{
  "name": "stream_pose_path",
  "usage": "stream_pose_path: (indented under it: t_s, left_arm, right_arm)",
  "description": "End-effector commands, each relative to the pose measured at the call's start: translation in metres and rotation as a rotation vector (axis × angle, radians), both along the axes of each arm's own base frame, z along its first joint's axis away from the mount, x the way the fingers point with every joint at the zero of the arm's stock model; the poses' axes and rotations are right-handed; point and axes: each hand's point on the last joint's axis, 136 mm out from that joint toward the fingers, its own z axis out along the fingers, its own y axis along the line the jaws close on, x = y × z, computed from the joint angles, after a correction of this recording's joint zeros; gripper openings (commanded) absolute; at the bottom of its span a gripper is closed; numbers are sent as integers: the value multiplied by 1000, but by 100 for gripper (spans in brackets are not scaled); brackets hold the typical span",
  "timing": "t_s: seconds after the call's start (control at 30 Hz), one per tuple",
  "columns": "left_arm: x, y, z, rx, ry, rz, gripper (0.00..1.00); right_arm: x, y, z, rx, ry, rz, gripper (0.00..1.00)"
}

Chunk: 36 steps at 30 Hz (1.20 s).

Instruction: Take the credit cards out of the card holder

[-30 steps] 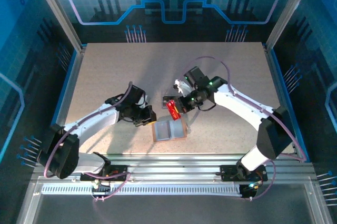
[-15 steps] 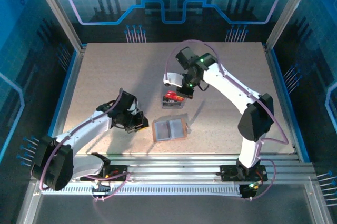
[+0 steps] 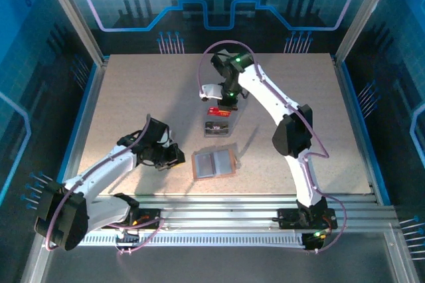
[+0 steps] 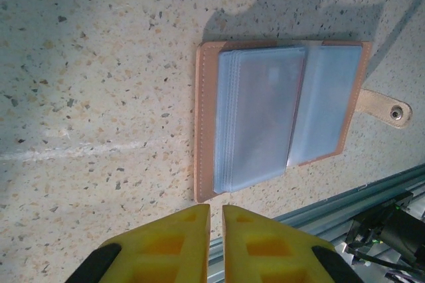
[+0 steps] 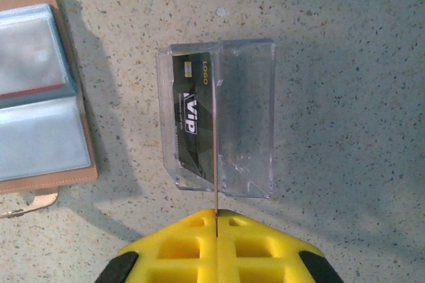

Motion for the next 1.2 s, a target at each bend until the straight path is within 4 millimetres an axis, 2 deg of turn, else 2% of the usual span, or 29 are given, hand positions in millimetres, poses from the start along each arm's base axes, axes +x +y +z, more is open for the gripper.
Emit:
stream_pose_path:
  t_s: [0.0, 0.1, 0.13, 0.33, 0.57, 0.9, 1.03, 1.17]
  left_arm:
    - [-7, 7, -4, 16, 25, 20, 13]
    - [-7, 6, -5, 13, 29, 21, 11]
    - [-7, 6, -5, 9, 27, 22, 11]
    - [-5, 4, -4, 1, 29, 22, 10]
    - [-6, 4, -5, 4, 31, 21, 10]
    - [-8, 5, -5, 6, 38, 16, 10]
    - [-7, 4, -4, 2, 39, 14, 10]
    - [-5, 2, -2, -1, 40, 12, 10]
  right_arm:
    - [-4, -5, -10, -28, 61, 13, 0]
    - [2, -2, -13, -19, 54, -6, 0]
    - [5, 0, -25, -25, 76, -16, 0]
    - [12, 6, -39, -16, 99, -41, 0]
    - [3, 6, -58, -38, 167, -39, 0]
    - [-16, 15, -73, -61, 236, 5, 0]
    - [-12, 15, -77, -75, 208, 11, 0]
    - [4, 16, -75, -68, 137, -5, 13]
